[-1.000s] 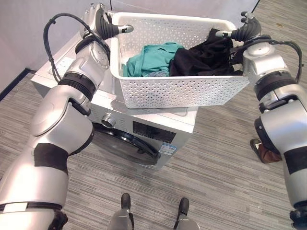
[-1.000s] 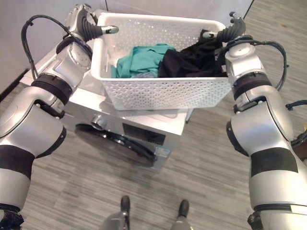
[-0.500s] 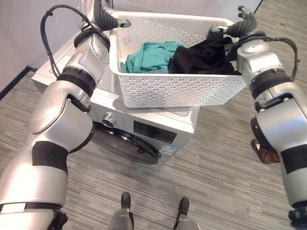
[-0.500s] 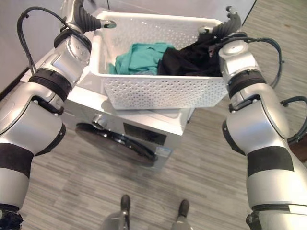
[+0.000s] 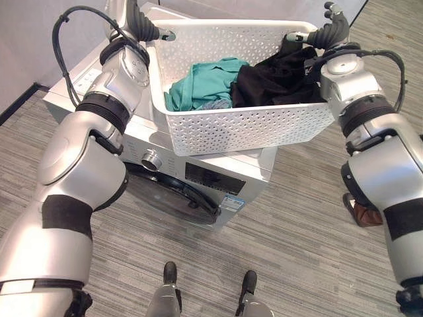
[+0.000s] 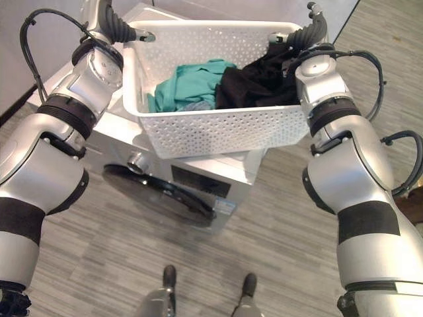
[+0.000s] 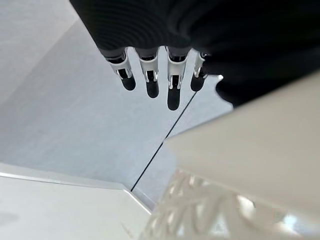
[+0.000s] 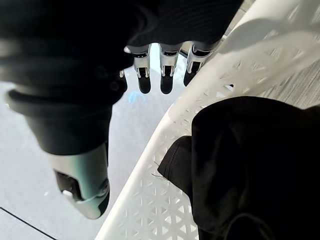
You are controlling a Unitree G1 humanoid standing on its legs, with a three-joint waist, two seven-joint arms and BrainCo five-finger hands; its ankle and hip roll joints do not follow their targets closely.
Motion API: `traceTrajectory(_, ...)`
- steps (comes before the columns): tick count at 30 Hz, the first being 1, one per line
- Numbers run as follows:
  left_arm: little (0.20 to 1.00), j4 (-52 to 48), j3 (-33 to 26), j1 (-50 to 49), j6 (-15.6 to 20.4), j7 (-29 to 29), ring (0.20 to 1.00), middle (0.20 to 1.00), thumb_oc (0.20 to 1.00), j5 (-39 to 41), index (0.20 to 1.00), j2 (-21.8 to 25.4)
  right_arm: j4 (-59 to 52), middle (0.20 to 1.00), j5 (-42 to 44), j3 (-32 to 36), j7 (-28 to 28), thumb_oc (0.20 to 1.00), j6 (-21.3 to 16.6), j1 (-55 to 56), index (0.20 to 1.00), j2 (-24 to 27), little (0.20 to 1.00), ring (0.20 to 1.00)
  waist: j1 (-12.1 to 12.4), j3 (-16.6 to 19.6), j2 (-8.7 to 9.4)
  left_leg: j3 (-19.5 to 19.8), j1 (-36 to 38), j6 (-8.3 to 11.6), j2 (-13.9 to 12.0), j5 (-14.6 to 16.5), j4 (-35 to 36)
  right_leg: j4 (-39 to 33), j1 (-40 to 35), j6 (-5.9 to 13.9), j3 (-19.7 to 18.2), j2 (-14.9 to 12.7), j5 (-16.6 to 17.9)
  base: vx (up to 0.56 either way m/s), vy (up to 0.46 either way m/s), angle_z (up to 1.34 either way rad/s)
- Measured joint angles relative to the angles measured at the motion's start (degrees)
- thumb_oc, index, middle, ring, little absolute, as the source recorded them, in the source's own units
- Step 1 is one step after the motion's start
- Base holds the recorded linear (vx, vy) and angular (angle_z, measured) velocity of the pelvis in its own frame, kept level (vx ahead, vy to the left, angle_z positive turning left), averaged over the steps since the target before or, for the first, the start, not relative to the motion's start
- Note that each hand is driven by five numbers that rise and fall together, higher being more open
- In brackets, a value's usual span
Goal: Grab the laundry basket,head to the washer,open it,put in the laundry and shut it.
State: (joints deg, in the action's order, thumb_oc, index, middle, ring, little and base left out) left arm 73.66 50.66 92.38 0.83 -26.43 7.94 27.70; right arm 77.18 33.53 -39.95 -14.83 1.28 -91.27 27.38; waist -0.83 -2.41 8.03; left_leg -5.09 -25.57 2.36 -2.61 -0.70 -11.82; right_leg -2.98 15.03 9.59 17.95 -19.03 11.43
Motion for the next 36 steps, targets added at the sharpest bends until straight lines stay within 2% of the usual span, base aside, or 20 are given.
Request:
traceTrajectory(9,1.0,-0.01,-0.7,0.03,0.02,-1.91,1.0,1.0,1.0,0.65,1.0,0.37,-0.19,1.0,2.97,0.83,-0.09,1.0,-0.45,-0.23,1.0,-0.6,1.0,1.0,0.02,0.02,0.03,-0.01,0.75,0.02,0.11,-0.09,-0.03,-0.04,-0.84,-0.08,0.13,-0.3,0.31,0.03,0.0,0.01)
traceTrajectory(17,1.0,-2.84,-0.56,1.21,2.84,-2.2,1.0,1.0,1.0,0.98,1.0,-3.21,-5.96,1.0,3.94,0.96,3.04,1.0,-1.02,-0.29,1.0,-8.49,1.0,1.0,0.11,0.01,0.01,-0.08,3.52,-0.23,0.35,0.2,0.63,0.11,-3.37,-0.11,0.43,-0.67,0.25,0.05,0.001,0.01)
traceTrajectory(25,1.0,-2.98,-0.45,2.17,4.05,-2.21,1.0,1.0,1.0,0.97,1.0,-3.12,-5.94,1.0,3.88,1.31,3.75,1.0,-1.06,-0.29,1.0,-8.15,1.0,1.0,0.05,0.0,0.0,0.27,5.47,-0.38,0.67,0.26,1.55,-0.05,-5.24,-0.46,1.43,-0.85,-0.37,0.02,-0.007,0.02)
traceTrajectory(36,1.0,-3.04,-0.36,2.18,4.81,-2.06,1.0,1.0,1.0,0.92,1.0,-3.26,-6.45,1.0,3.96,0.78,3.83,1.0,-1.11,-0.31,1.0,-8.15,1.0,1.0,0.05,-0.03,-0.05,1.43,4.44,0.12,0.16,-0.09,2.05,-0.74,-5.03,-0.23,2.66,0.04,-0.47,-0.01,-0.016,0.04)
